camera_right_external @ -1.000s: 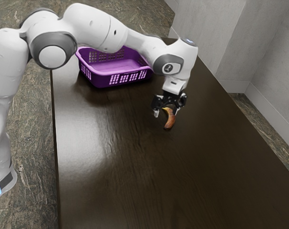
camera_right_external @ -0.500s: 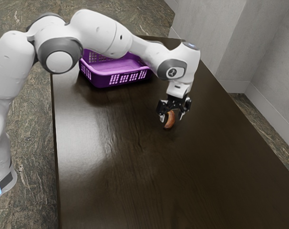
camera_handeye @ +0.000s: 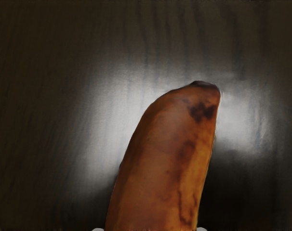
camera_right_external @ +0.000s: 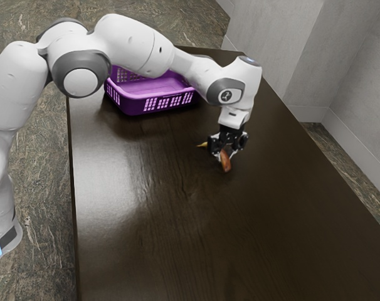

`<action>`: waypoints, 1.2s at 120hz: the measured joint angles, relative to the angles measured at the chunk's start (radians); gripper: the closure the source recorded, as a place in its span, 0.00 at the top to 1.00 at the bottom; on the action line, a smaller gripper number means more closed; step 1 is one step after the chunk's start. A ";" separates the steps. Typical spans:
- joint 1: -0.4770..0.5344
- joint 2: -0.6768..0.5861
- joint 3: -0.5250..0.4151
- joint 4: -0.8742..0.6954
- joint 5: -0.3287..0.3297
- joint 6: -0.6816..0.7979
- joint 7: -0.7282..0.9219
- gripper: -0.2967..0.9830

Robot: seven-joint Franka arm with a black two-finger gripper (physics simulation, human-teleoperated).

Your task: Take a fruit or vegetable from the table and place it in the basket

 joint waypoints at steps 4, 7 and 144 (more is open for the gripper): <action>0.000 -0.001 0.000 0.010 0.000 0.000 0.000 0.37; 0.000 -0.002 0.000 0.022 0.000 0.000 0.000 0.36; 0.196 -0.106 0.373 0.341 -0.045 -0.370 0.022 0.35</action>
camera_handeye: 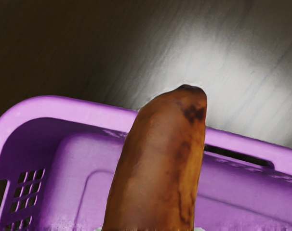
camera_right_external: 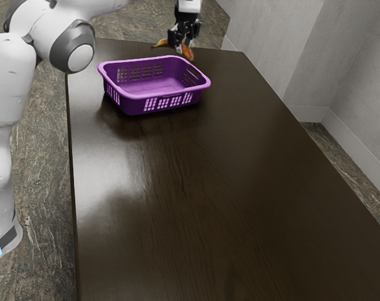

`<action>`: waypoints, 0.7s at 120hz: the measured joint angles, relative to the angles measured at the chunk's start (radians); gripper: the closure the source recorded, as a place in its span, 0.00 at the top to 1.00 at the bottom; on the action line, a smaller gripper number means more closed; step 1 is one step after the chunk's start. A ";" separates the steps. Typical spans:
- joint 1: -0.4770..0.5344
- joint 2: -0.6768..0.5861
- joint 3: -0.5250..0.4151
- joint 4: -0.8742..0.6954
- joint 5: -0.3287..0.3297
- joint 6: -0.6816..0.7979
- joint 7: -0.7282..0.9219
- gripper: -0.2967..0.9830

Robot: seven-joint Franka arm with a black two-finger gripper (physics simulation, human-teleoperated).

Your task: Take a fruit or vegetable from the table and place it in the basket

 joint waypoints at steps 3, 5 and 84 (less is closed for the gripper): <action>0.014 0.001 0.000 0.000 0.000 0.000 0.001 0.35; 0.024 0.002 0.000 0.001 0.000 -0.001 0.001 0.35; 0.089 0.012 -0.010 0.002 -0.028 -0.002 0.002 0.73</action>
